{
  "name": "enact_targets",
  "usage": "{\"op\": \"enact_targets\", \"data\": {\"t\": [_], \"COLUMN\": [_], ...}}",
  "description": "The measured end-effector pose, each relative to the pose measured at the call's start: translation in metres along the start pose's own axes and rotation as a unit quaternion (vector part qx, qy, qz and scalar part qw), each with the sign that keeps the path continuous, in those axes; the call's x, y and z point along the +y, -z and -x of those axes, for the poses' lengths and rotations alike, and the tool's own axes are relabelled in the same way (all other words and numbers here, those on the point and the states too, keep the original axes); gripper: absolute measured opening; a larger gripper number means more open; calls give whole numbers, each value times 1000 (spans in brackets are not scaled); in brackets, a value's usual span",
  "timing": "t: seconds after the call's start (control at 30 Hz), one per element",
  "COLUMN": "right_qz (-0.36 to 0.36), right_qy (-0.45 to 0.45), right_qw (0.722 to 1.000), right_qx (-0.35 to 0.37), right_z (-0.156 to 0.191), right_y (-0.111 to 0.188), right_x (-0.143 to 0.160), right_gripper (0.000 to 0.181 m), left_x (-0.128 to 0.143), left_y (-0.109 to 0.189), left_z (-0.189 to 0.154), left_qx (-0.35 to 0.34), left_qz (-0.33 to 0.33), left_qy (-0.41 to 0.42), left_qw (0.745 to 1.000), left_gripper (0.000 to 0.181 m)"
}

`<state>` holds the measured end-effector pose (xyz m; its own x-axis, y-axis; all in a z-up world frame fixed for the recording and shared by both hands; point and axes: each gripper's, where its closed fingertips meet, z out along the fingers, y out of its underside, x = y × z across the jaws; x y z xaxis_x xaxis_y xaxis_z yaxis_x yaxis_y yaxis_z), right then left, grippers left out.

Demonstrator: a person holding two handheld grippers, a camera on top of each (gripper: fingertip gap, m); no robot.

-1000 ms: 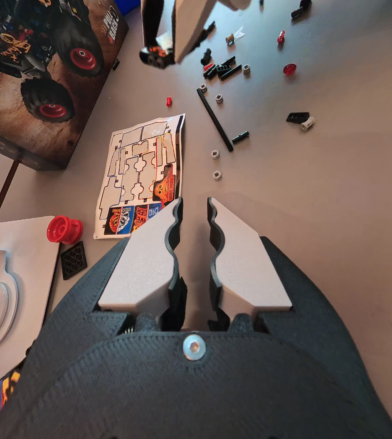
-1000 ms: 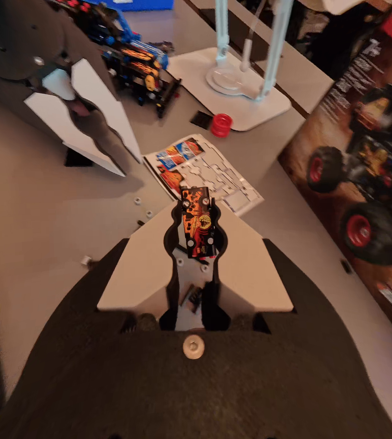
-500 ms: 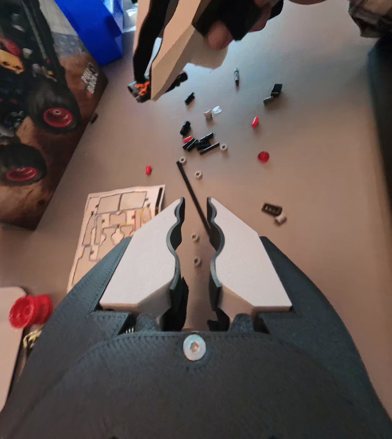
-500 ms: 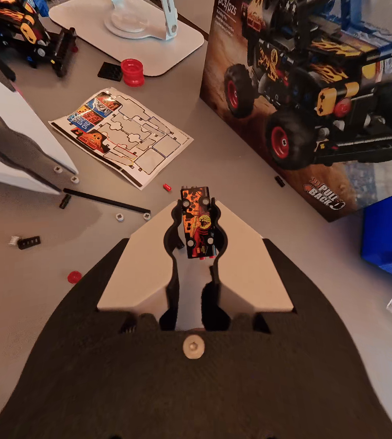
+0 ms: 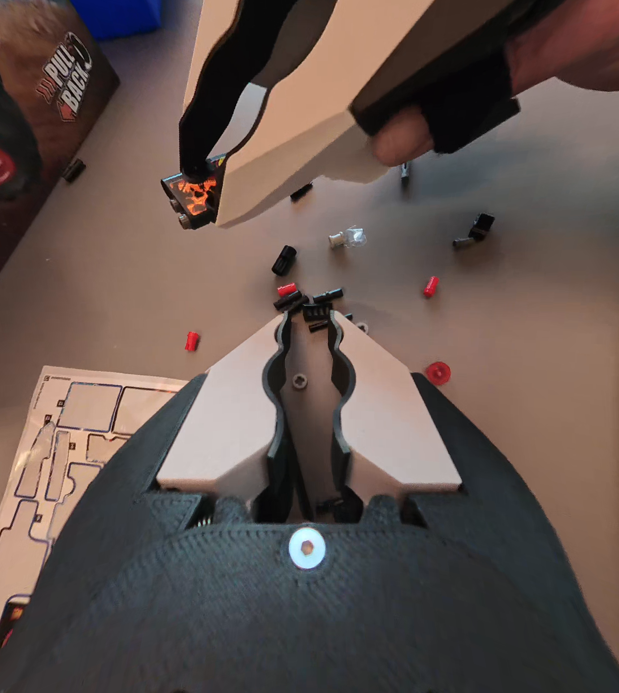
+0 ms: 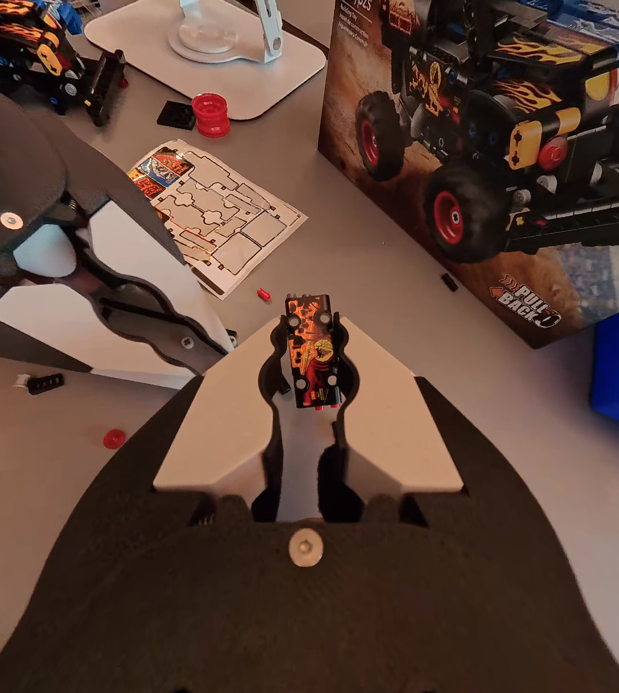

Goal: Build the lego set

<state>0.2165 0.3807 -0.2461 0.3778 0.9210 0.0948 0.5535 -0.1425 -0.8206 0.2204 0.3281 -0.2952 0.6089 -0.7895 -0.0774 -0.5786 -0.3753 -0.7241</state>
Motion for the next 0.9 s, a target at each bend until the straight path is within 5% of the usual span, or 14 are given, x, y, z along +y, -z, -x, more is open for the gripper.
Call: {"op": "enact_targets", "data": {"t": [0.53, 0.9], "right_qz": [-15, -14], "right_qy": [-5, -20], "right_qw": [1000, 1000], "right_qx": [-10, 4], "right_z": [0, -7], "right_y": [4, 7], "right_x": [-3, -1], "right_gripper": [21, 21], "left_x": [0, -21], "left_y": [-2, 2], "left_z": [-4, -5], "left_qx": [10, 24], "left_qz": [5, -25], "left_qy": [-34, -19], "left_qw": [999, 999], "left_gripper": [0, 12]}}
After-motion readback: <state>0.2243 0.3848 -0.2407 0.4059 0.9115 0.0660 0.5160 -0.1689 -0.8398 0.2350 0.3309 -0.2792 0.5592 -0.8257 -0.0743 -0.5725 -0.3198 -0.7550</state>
